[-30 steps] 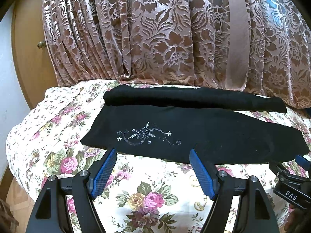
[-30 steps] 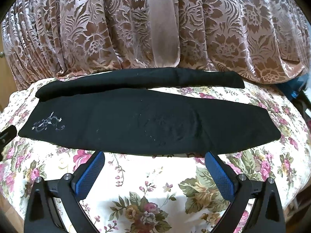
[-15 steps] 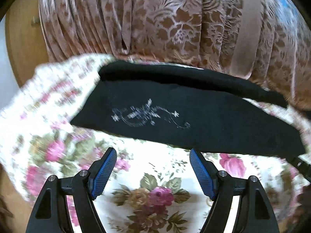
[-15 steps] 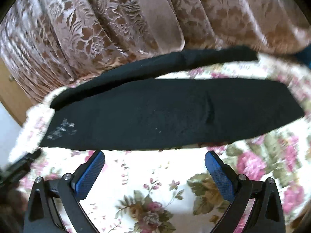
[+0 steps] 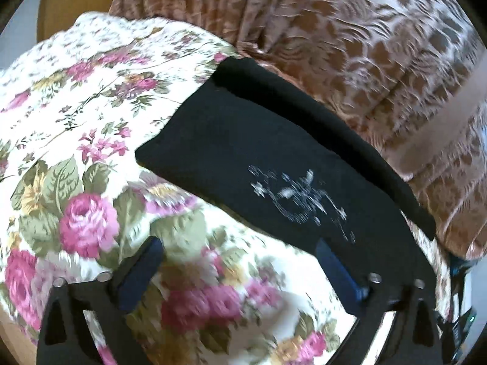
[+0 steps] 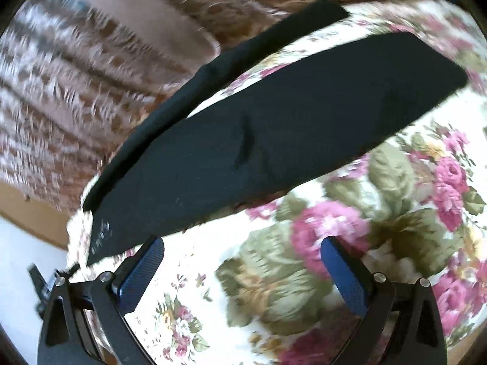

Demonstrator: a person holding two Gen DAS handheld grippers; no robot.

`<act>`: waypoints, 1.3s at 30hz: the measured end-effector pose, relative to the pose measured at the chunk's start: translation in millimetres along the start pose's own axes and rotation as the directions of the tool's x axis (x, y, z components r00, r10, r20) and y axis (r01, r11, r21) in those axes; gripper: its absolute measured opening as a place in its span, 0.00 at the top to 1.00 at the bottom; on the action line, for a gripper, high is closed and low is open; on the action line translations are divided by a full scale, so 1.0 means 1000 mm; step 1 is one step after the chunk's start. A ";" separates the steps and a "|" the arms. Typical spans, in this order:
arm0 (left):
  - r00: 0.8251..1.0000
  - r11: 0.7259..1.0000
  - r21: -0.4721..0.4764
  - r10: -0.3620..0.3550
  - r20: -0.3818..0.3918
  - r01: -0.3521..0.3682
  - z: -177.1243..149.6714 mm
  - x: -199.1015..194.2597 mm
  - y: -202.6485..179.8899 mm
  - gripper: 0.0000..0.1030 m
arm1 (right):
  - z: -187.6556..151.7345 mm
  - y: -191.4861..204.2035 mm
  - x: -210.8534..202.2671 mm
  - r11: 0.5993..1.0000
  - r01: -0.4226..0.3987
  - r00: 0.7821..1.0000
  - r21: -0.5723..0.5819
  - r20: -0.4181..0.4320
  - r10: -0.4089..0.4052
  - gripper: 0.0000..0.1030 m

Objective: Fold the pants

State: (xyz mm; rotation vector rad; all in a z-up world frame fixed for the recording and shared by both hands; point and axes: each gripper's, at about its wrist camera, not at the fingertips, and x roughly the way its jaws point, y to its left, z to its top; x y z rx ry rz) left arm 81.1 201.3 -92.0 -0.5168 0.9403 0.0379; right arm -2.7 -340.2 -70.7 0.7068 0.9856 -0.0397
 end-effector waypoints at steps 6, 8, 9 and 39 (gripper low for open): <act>1.000 0.994 -0.110 -0.007 0.000 0.007 0.028 0.023 0.024 0.13 | 0.022 -0.043 -0.011 0.983 -0.039 0.999 0.180 0.023 0.035 0.08; 1.000 0.990 -0.139 0.004 -0.006 -0.005 0.036 0.032 0.030 0.25 | 0.027 -0.049 -0.009 0.976 -0.060 0.998 0.207 0.026 0.056 0.15; 1.000 0.987 -0.158 0.007 -0.007 -0.008 0.040 0.037 0.033 0.28 | 0.028 -0.052 -0.008 0.974 -0.068 0.998 0.218 0.023 0.064 0.20; 0.991 0.981 -0.162 -0.088 0.100 0.104 0.038 -0.009 0.028 0.95 | 0.052 0.000 0.055 0.983 -0.129 0.990 0.134 -0.041 0.135 0.93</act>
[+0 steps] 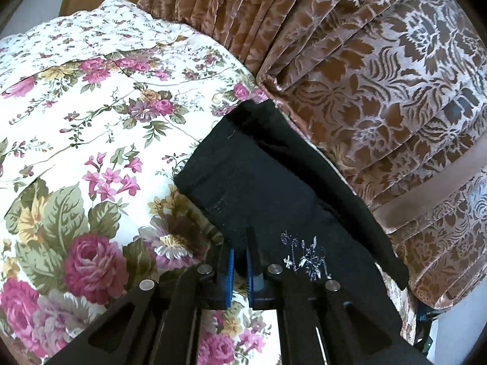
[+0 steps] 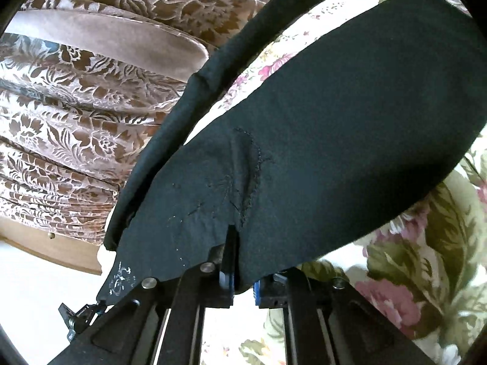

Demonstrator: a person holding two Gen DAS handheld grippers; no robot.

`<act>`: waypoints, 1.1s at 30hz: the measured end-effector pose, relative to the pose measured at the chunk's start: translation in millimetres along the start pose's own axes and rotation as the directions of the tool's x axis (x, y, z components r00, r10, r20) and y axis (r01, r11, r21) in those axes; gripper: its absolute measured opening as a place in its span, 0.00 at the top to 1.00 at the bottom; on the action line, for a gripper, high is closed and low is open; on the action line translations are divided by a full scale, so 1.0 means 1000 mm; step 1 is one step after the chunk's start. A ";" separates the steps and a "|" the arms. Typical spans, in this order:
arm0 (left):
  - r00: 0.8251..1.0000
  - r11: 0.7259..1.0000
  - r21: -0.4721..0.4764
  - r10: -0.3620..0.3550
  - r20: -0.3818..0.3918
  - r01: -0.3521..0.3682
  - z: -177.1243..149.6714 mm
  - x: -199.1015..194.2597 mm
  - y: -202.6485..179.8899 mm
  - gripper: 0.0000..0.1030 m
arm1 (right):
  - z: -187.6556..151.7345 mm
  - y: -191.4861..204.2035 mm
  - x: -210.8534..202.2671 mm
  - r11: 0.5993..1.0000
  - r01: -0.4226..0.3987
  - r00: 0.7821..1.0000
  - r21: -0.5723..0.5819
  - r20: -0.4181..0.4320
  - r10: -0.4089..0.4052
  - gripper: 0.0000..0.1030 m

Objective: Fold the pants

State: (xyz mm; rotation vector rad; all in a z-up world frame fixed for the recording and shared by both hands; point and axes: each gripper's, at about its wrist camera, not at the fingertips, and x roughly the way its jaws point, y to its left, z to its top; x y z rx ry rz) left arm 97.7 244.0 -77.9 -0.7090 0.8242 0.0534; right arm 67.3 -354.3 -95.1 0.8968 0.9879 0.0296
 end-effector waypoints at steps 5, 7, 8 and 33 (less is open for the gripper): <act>1.000 1.000 0.012 -0.020 0.005 0.020 -0.007 -0.015 0.000 0.95 | -0.008 0.007 -0.018 0.998 0.007 1.000 -0.055 0.008 -0.007 0.94; 0.999 0.999 0.010 -0.034 0.009 0.034 -0.011 -0.025 0.002 0.95 | -0.010 0.007 -0.025 0.998 0.007 1.000 -0.063 0.014 -0.006 0.94; 0.999 0.999 0.008 -0.043 0.015 0.043 -0.014 -0.032 0.003 0.95 | -0.011 0.007 -0.028 0.998 0.004 1.000 -0.065 0.012 -0.003 0.94; 0.999 0.997 0.071 -0.016 0.043 0.013 -0.042 -0.103 0.001 0.95 | -0.038 0.025 -0.091 0.966 0.097 0.995 -0.240 0.006 -0.099 0.94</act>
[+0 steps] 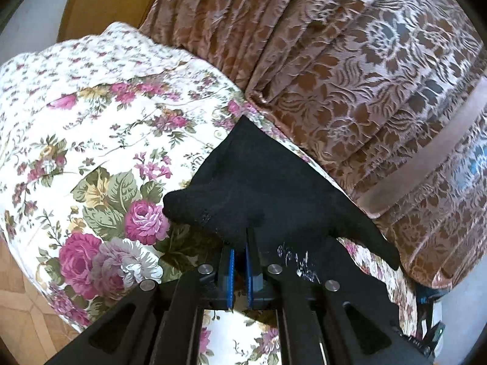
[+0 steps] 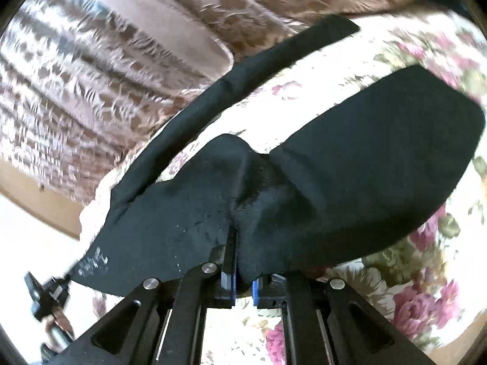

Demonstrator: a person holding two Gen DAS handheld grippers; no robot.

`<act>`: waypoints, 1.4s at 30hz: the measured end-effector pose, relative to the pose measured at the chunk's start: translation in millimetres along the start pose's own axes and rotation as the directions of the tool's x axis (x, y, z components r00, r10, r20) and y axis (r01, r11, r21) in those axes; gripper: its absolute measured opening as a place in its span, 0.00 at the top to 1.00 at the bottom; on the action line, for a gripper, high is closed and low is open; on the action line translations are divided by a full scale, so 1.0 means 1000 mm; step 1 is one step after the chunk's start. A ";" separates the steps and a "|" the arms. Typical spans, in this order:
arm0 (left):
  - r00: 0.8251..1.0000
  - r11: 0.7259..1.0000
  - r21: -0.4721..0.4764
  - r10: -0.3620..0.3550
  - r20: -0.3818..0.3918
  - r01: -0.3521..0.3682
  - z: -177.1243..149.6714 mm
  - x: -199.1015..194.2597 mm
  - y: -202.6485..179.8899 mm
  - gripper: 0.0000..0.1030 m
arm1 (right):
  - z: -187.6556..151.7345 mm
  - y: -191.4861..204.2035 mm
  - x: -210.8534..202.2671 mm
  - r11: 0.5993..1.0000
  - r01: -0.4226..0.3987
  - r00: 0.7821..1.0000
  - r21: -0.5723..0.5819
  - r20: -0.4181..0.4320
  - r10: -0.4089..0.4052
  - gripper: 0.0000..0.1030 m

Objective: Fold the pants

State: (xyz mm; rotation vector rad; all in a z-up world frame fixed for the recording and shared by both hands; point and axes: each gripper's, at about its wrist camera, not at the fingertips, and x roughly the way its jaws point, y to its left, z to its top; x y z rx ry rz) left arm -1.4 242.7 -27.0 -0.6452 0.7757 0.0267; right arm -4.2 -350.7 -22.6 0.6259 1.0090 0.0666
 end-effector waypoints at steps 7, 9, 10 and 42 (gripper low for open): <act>0.990 0.994 -0.012 0.110 -0.087 -0.112 -0.037 0.019 0.028 0.94 | -0.026 -0.019 0.011 0.998 0.033 0.995 0.057 -0.092 -0.028 0.93; 0.972 0.983 -0.001 0.180 -0.150 -0.183 -0.044 0.041 0.036 0.94 | -0.028 -0.022 0.015 0.996 -0.008 0.995 0.089 -0.097 0.017 0.88; 0.967 0.981 -0.007 0.192 -0.168 -0.196 -0.045 0.046 0.038 0.92 | -0.029 -0.024 0.014 0.995 -0.022 0.995 0.097 -0.099 0.031 0.85; 0.922 0.920 0.063 0.383 0.051 -0.386 -0.022 0.003 0.019 0.70 | 0.059 -0.180 -0.118 0.836 0.389 0.850 0.388 0.199 -0.488 0.94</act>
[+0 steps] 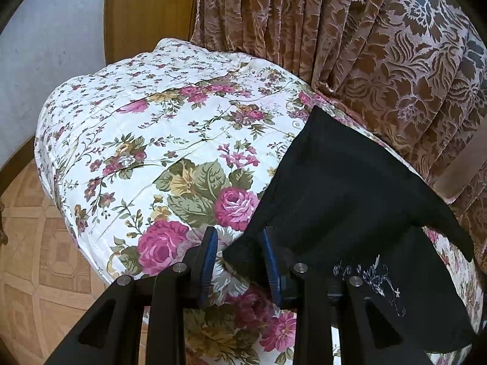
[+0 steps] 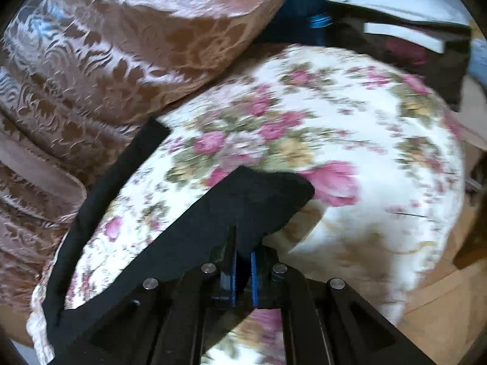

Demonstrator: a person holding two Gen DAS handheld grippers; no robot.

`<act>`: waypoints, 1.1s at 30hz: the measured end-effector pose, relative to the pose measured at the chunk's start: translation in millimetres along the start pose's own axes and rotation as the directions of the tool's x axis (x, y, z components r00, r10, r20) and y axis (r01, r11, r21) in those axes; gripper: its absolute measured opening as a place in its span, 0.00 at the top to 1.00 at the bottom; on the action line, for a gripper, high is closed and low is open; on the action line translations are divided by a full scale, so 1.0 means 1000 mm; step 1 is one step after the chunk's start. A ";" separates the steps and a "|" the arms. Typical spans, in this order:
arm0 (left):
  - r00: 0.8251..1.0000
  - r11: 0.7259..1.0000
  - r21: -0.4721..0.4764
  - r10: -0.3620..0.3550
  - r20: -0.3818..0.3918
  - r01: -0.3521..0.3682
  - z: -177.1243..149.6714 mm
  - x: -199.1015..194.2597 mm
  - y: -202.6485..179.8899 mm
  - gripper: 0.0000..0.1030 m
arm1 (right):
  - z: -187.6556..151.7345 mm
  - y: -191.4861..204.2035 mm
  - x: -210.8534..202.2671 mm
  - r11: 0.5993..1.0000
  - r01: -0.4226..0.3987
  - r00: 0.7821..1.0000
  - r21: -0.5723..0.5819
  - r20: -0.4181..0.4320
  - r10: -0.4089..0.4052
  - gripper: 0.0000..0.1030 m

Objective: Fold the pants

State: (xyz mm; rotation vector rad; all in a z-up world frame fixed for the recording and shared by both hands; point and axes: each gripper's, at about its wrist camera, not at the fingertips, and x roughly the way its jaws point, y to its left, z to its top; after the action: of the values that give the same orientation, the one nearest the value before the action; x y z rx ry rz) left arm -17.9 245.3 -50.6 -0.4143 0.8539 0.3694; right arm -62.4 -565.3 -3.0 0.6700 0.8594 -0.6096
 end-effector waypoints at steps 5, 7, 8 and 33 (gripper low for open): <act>0.999 0.996 0.079 -0.038 0.018 0.037 -0.002 -0.006 -0.011 0.70 | -0.025 -0.022 0.015 0.991 0.129 0.990 0.020 -0.065 -0.128 0.94; 1.000 0.994 0.110 -0.027 0.011 0.026 -0.004 -0.003 -0.014 0.70 | -0.032 -0.024 0.019 0.989 0.150 0.987 0.007 -0.060 -0.149 0.94; 1.000 0.994 0.110 -0.010 0.006 0.009 -0.004 -0.001 -0.013 0.70 | -0.036 -0.024 0.023 0.987 0.163 0.985 -0.005 -0.058 -0.163 0.94; 0.906 0.897 -0.263 -0.399 -0.141 0.354 -0.012 0.050 0.042 0.82 | -0.166 0.260 -0.004 0.758 -0.353 0.935 -0.548 -0.243 0.260 0.51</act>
State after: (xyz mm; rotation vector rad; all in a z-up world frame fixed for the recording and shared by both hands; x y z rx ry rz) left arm -15.0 282.9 -104.8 -0.8317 0.8965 0.0649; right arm 42.7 -275.2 -6.9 0.2761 0.9906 0.0282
